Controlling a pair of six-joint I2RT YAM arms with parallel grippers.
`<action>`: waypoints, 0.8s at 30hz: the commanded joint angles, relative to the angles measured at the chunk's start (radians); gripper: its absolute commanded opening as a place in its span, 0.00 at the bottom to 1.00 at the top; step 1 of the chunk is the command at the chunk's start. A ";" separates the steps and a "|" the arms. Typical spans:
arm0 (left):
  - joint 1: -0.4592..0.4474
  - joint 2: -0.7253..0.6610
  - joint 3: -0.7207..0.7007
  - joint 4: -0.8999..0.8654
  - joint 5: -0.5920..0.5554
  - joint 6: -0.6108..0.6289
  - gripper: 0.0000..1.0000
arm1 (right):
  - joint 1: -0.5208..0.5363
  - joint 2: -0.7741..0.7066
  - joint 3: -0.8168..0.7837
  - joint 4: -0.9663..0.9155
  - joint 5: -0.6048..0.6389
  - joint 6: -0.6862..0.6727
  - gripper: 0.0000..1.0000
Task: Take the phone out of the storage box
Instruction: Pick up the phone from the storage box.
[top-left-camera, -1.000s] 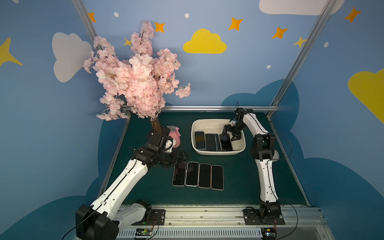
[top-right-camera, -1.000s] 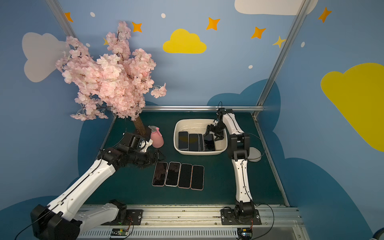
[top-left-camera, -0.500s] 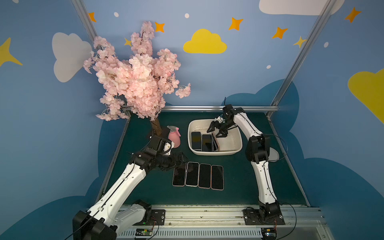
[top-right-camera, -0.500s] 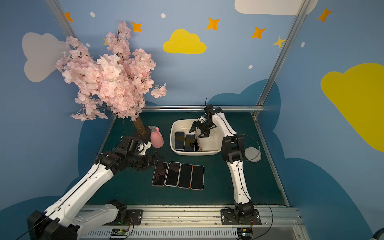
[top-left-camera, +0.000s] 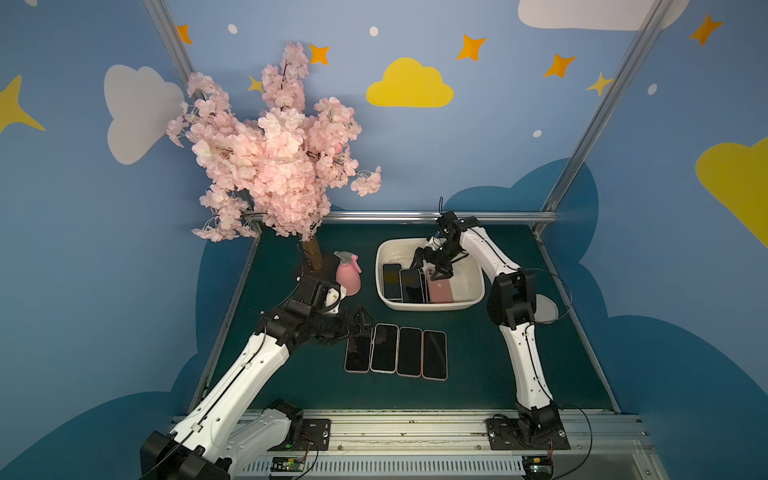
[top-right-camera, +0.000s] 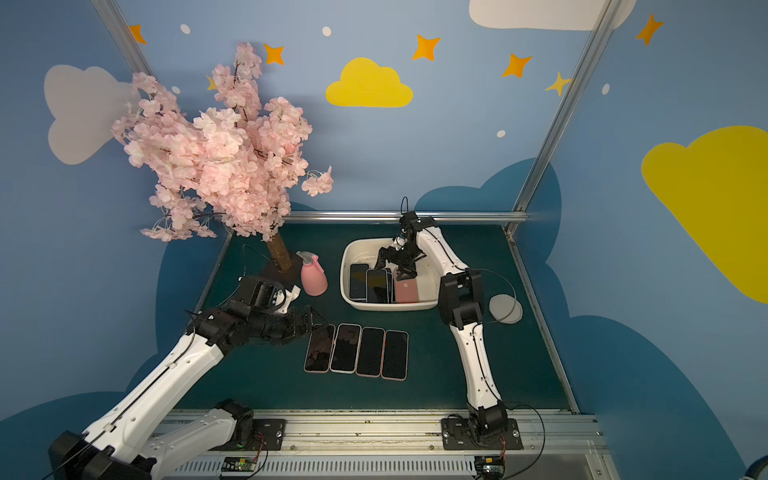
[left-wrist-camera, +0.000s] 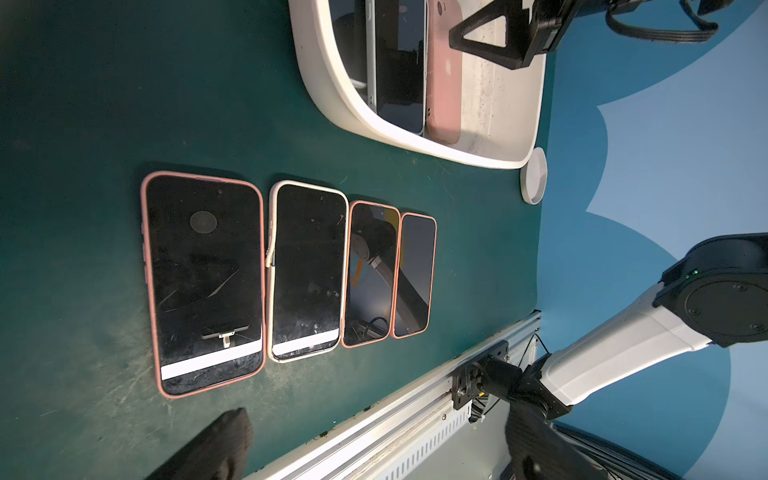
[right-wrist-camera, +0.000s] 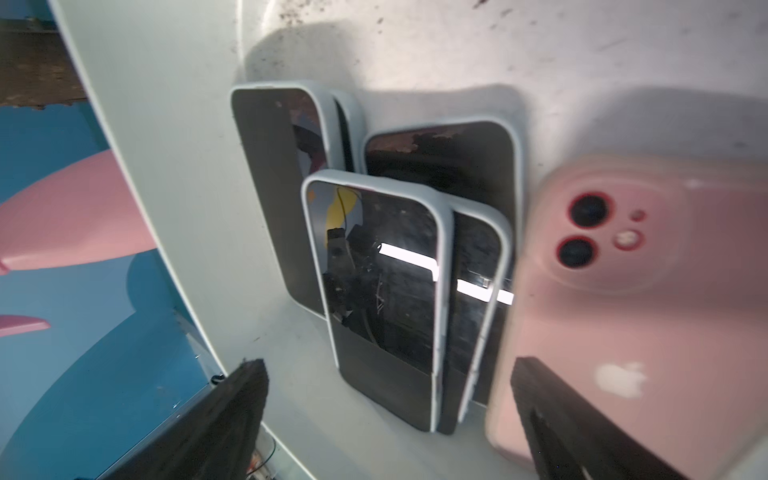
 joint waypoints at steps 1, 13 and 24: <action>0.006 -0.027 -0.023 -0.006 -0.001 0.000 1.00 | -0.018 -0.065 -0.014 -0.065 0.156 -0.010 0.99; 0.009 -0.045 -0.030 -0.028 0.003 0.012 1.00 | -0.007 0.126 0.138 -0.238 0.255 -0.115 0.99; 0.012 -0.045 -0.021 -0.039 0.004 0.018 1.00 | -0.007 0.187 0.138 -0.292 0.325 -0.181 0.99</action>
